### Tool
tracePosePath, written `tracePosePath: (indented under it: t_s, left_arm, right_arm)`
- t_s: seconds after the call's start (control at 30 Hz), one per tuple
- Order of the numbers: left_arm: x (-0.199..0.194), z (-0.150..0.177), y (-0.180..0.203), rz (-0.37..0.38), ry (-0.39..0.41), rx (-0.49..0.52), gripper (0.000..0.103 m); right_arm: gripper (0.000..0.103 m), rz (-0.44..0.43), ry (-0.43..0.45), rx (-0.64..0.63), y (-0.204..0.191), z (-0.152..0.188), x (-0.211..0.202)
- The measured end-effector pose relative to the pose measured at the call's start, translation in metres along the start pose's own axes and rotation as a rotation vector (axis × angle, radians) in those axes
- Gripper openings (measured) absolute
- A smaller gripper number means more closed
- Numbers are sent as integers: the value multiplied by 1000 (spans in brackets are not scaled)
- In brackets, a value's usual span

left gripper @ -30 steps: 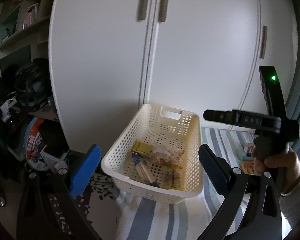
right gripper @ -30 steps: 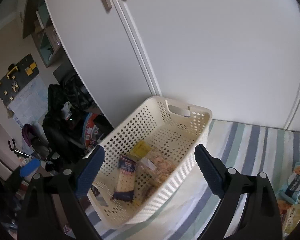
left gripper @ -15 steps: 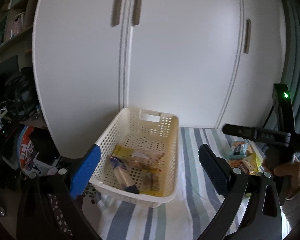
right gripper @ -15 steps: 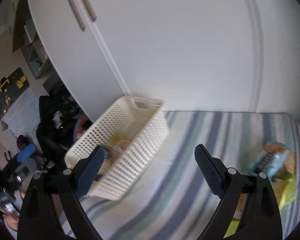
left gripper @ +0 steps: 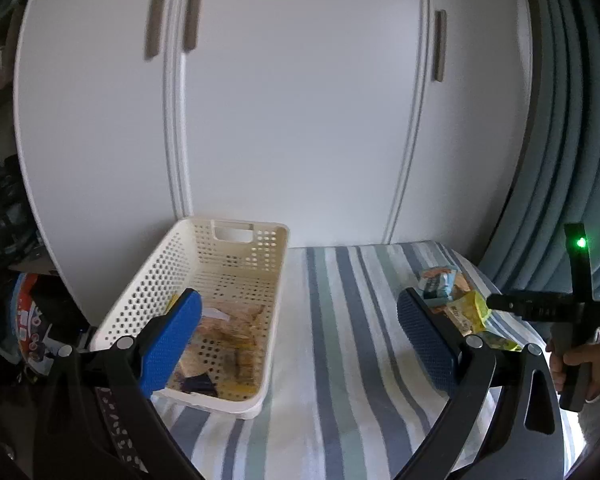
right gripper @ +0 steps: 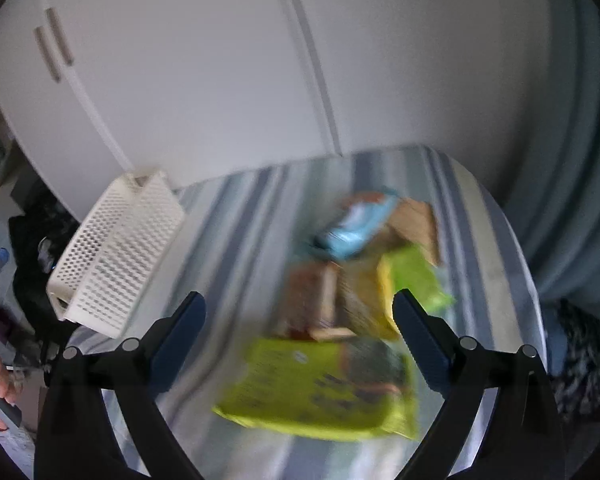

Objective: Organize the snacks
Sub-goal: 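Withdraw both open tools from the basket back to the snack pile, then grasp the brown waffle cake pack with the left tool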

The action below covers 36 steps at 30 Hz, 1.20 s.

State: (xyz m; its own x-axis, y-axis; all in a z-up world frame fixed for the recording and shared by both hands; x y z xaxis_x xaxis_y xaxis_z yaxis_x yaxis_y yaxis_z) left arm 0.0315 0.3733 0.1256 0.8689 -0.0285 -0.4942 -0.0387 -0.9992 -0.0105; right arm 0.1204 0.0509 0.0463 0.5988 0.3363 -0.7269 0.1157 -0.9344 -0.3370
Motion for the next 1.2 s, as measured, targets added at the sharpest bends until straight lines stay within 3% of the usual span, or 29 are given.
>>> tracePosePath:
  t_s: [0.33,0.7,1.2]
  left_arm:
    - [16,2,25,56,-46,14,99]
    - [80,8,83,210,-168,31,99]
    - [145,19,121,253,-305,93,99]
  right_arm:
    - [94,-22,-37,127,39,34,-1]
    - [94,-50,-45,179,55,48,3]
    - [94,-239,-116,72,-2,94,-5]
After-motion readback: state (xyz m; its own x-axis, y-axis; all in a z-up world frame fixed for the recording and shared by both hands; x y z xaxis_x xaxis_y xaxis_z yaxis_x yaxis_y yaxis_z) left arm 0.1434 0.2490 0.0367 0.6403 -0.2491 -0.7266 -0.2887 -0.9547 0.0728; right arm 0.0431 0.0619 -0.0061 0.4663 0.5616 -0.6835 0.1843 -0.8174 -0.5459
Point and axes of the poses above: each gripper's, at about its wrist camera, not at the fingertips, and x roughly the way its jaws point, y to its right, z to its underside, the point moved 3 cm from there along x, roughly the way its jaws point, and after that the axes turned 6 degrees about x, right-handed, at the moved point
